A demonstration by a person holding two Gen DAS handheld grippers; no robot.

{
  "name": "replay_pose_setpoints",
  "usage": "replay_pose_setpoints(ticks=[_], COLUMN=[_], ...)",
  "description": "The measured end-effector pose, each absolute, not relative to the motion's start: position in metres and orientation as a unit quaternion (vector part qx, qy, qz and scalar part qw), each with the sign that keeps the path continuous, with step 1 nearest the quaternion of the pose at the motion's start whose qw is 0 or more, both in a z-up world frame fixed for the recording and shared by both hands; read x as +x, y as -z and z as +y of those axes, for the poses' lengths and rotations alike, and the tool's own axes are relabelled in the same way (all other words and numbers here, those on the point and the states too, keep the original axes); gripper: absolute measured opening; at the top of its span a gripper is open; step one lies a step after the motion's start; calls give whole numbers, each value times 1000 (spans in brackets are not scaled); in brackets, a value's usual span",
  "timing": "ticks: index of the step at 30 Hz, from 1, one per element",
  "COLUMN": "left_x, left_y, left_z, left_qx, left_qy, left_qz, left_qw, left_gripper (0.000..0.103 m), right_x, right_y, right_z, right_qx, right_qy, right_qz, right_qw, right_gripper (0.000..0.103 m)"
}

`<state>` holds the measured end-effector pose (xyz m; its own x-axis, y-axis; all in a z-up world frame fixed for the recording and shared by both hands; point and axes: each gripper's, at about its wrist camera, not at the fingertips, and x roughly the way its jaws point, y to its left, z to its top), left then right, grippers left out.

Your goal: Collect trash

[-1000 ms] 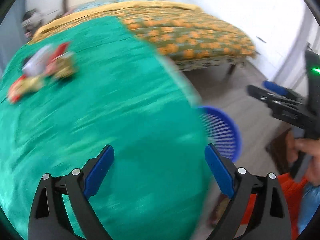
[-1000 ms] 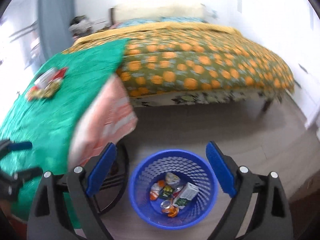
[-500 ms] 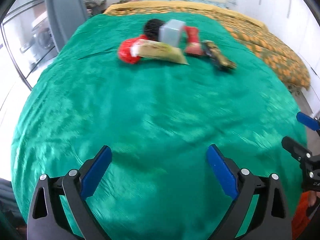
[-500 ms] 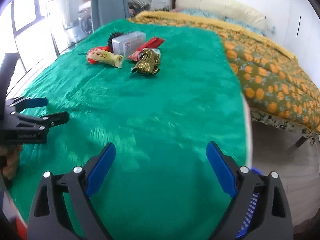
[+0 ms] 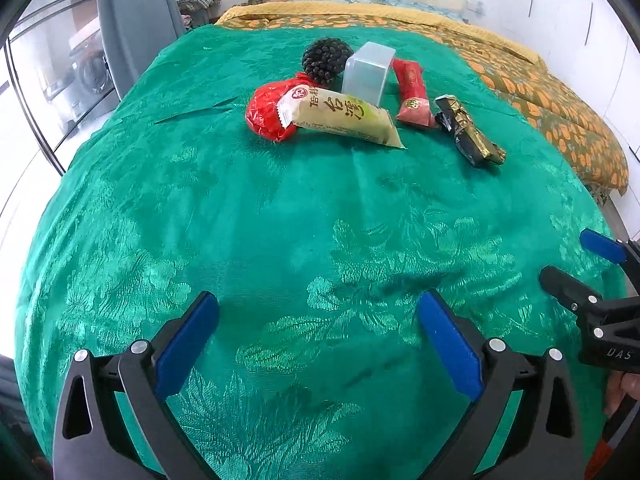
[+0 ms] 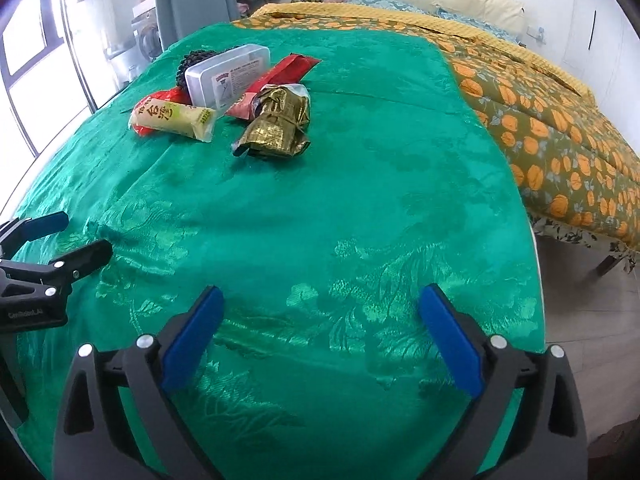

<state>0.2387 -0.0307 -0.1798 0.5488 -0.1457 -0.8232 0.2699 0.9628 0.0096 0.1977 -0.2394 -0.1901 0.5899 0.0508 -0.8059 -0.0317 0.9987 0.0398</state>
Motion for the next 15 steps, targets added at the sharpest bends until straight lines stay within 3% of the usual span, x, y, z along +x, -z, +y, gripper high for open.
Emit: replay_pose_setpoints(ticks=[15], left_x=[239], left_y=[180], left_z=[-31], left_qx=[68], left_qy=[119], left_qz=[460], left_qw=[877], left_gripper=[99], right_x=[198], right_y=[191], right_z=[-239], right_qx=[13], right_qy=[-24], right_qz=[453], right_qw=[891], right_gripper=[96])
